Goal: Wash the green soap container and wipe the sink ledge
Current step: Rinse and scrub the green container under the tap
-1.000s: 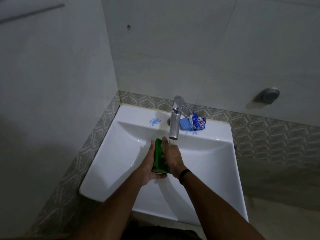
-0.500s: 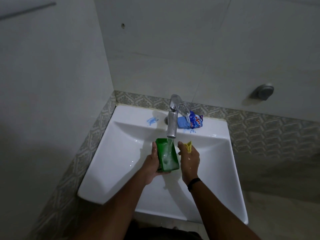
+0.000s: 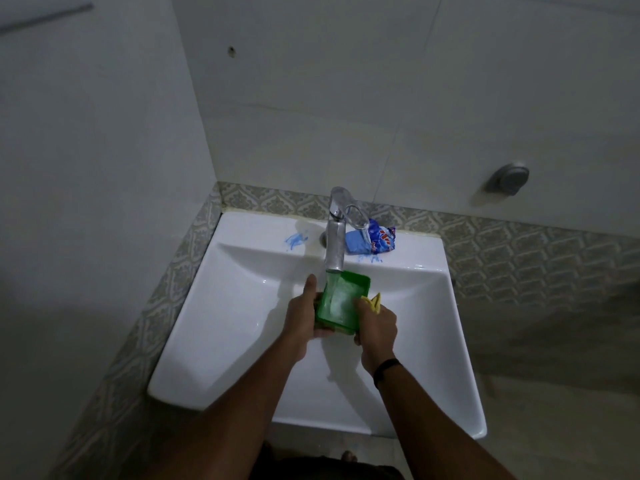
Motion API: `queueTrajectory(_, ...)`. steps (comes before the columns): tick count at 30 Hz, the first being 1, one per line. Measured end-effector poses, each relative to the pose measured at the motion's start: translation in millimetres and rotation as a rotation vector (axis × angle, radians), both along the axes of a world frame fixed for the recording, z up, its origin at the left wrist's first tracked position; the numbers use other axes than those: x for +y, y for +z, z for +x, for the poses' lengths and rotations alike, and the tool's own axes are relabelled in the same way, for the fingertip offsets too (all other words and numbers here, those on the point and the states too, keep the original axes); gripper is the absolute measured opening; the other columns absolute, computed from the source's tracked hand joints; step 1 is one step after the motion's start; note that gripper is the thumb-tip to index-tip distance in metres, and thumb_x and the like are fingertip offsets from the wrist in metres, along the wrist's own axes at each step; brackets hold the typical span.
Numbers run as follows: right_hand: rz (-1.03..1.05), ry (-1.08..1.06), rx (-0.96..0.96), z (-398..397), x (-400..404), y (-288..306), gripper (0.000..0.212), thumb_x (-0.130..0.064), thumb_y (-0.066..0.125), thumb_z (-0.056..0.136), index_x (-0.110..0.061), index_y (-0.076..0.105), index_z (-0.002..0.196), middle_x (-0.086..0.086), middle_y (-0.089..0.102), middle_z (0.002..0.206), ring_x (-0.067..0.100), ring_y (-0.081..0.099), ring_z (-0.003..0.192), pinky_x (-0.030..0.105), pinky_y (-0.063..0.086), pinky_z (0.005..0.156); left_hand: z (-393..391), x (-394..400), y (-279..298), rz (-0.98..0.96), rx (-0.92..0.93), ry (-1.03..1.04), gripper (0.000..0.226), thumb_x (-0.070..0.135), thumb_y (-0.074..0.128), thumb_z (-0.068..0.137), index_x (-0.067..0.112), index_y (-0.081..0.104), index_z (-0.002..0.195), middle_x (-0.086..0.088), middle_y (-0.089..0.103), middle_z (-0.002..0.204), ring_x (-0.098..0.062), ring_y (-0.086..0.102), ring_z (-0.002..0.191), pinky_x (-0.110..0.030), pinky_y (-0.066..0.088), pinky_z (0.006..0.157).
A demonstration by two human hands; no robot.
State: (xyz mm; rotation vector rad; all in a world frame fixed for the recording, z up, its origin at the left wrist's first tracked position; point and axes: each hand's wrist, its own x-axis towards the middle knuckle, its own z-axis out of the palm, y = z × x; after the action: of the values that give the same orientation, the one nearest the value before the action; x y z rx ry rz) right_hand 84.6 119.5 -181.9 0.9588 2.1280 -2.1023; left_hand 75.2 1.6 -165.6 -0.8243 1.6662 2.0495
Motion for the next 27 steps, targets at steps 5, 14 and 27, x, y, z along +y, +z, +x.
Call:
queueTrajectory(5,0.026,0.046,0.074,5,-3,4,0.038,-0.044,0.066,0.083,-0.012,0.057,0.065,0.006,0.055,0.061,0.017,0.047,0.052,0.026,0.038,0.045,4,-3,-17,-0.198,0.058,-0.134,0.024,0.008,0.048,0.096,0.005,0.067,0.109,-0.019,0.069,0.109,-0.032,0.069,0.089,-0.036,0.061,0.064)
queueTrajectory(14,-0.152,0.116,0.026,6,5,11,0.039,-0.039,0.068,0.084,0.0,0.065,0.091,0.012,0.063,0.078,0.011,0.035,0.042,0.022,0.029,0.04,9,-9,-20,0.043,-0.145,-0.013,0.023,0.016,0.047,0.098,0.005,0.065,0.09,-0.01,0.063,0.071,-0.016,0.056,0.05,-0.02,0.045,0.041)
queueTrajectory(27,-0.354,0.159,-0.034,-1,-18,11,0.043,-0.045,0.064,0.085,-0.006,0.063,0.104,0.011,0.067,0.079,0.013,0.056,0.05,0.026,0.05,0.049,12,-21,-9,-0.068,-0.056,0.068,0.041,0.048,0.055,0.092,0.01,0.067,0.082,-0.009,0.068,0.073,-0.018,0.063,0.059,-0.024,0.049,0.054)
